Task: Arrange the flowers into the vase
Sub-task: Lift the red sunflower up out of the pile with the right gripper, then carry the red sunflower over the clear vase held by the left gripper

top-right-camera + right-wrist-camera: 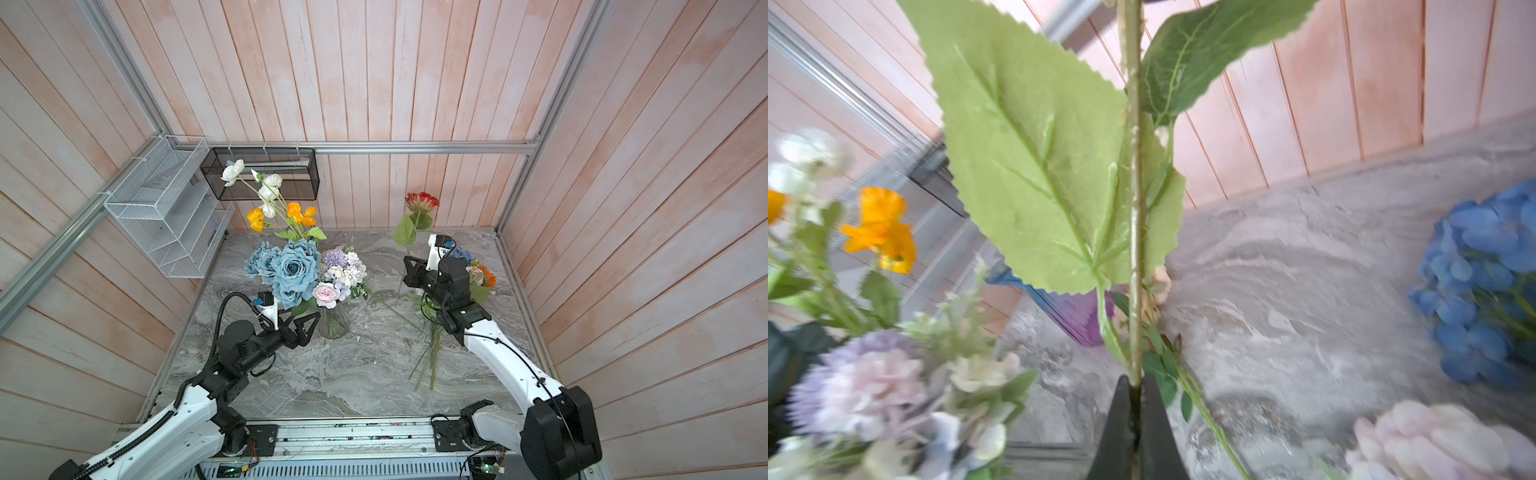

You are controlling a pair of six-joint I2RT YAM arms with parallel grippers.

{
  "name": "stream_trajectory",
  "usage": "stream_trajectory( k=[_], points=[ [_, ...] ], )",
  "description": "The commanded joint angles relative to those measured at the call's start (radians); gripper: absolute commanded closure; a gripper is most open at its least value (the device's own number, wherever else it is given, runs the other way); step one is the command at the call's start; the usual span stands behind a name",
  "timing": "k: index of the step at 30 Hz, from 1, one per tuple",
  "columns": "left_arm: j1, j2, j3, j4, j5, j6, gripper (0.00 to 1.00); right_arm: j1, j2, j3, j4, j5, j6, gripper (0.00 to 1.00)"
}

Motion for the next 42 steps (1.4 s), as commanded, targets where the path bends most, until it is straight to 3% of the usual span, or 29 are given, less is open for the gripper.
stream_trajectory(
  k=[1, 5, 12, 16, 21, 29, 42],
  points=[
    [-0.012, 0.055, 0.061, 0.083, 0.026, 0.041, 0.00, 0.052, -0.062, -0.054, 0.180, 0.000, -0.046, 1.00],
    [-0.013, 0.124, 0.119, 0.120, 0.015, 0.050, 0.00, 0.126, -0.099, -0.070, 0.184, 0.087, -0.161, 1.00],
    [-0.012, 0.199, 0.175, 0.151, -0.110, 0.067, 0.00, 0.168, -0.112, -0.133, 0.288, 0.081, -0.184, 1.00],
    [-0.006, 0.226, 0.187, 0.189, -0.133, 0.035, 0.00, 0.212, -0.132, -0.198, 0.445, 0.073, -0.201, 1.00],
    [-0.002, 0.246, 0.198, 0.220, -0.135, 0.013, 0.00, 0.317, -0.114, -0.237, 0.634, 0.051, -0.351, 1.00],
    [-0.001, 0.230, 0.181, 0.240, -0.134, -0.007, 0.00, 0.383, 0.018, -0.235, 0.936, -0.059, -0.429, 1.00],
    [0.008, 0.206, 0.151, 0.248, -0.159, -0.029, 0.00, 0.472, 0.309, -0.147, 1.356, -0.091, -0.477, 1.00]
  ],
)
